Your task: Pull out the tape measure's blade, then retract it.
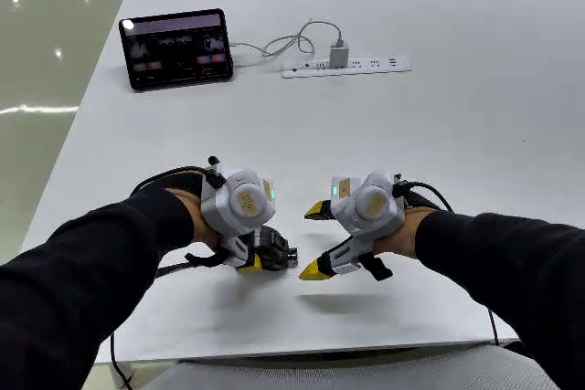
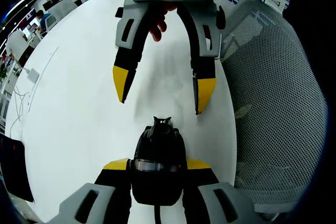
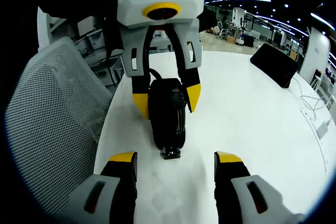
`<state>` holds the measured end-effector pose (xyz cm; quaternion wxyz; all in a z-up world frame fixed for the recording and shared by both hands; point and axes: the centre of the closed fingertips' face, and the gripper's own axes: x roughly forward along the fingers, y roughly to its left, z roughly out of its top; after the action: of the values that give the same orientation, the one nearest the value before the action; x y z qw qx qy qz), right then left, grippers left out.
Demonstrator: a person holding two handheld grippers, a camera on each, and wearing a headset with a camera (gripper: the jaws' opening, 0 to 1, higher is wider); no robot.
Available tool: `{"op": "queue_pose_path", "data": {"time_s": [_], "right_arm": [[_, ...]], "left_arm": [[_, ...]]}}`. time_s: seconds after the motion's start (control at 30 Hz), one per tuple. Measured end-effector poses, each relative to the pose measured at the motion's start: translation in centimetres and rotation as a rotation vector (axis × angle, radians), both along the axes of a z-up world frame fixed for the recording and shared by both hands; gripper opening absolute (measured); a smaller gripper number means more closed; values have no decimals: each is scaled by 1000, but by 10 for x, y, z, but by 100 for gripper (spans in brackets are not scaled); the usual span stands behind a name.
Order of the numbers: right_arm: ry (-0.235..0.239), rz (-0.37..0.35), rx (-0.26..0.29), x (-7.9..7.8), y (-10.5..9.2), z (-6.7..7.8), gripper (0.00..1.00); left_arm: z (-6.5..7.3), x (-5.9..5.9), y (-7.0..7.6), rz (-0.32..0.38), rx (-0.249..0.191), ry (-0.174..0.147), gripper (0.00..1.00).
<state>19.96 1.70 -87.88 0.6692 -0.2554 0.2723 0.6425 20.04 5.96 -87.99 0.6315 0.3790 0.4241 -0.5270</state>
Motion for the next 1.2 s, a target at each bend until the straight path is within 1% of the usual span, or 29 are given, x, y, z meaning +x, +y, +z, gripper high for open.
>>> {"op": "queue_pose_path", "data": {"time_s": [0.07,0.2,0.3,0.37,0.4,0.43,0.47,0.53,0.67,0.8,0.83,0.87,0.9,0.93,0.97,1.03,1.07,1.1,1.2], "right_arm": [[6,4,-21,1,0,-6,53],[13,-2,-20,2,4,-7,45],[20,-4,-26,-1,10,-11,40],[-26,20,-61,-1,10,-15,37],[-22,26,-56,-4,12,-14,33],[-18,27,-55,-5,13,-14,31],[-17,35,-60,-7,13,-16,30],[-33,48,-83,-6,11,-19,28],[-36,48,-91,-3,11,-21,22],[-41,65,-108,-6,12,-26,16],[-40,69,-108,-6,12,-26,14],[-37,58,-99,-5,13,-26,13],[7,4,-66,-5,17,-24,12],[10,9,-88,-7,13,-27,12],[-16,34,-73,-7,14,-27,12],[-6,28,-66,-4,14,-27,11],[-20,37,-70,-5,14,-26,11],[-51,52,-78,-3,15,-26,11],[-42,57,-75,-4,14,-25,10]], "left_arm": [[0,-1,0,2,-3,3,33],[0,0,0,9,-20,8,33],[0,0,-1,19,-35,16,33],[0,0,-1,21,-42,18,33],[0,0,-1,22,-46,20,34],[0,0,-1,26,-47,21,34],[0,0,-1,27,-47,22,34],[0,0,-1,24,-46,23,34],[0,-1,-1,23,-46,22,34],[0,-2,-1,27,-51,22,34],[0,-1,-1,29,-52,23,34],[0,-1,-1,31,-54,24,34],[0,-2,-1,32,-55,24,34],[0,-2,-1,33,-55,24,34],[0,-2,-1,36,-56,21,34],[0,-2,-1,41,-58,18,34],[0,-2,-1,42,-59,17,34],[0,-1,-1,47,-60,16,34],[1,-1,-1,53,-67,17,34]]}}
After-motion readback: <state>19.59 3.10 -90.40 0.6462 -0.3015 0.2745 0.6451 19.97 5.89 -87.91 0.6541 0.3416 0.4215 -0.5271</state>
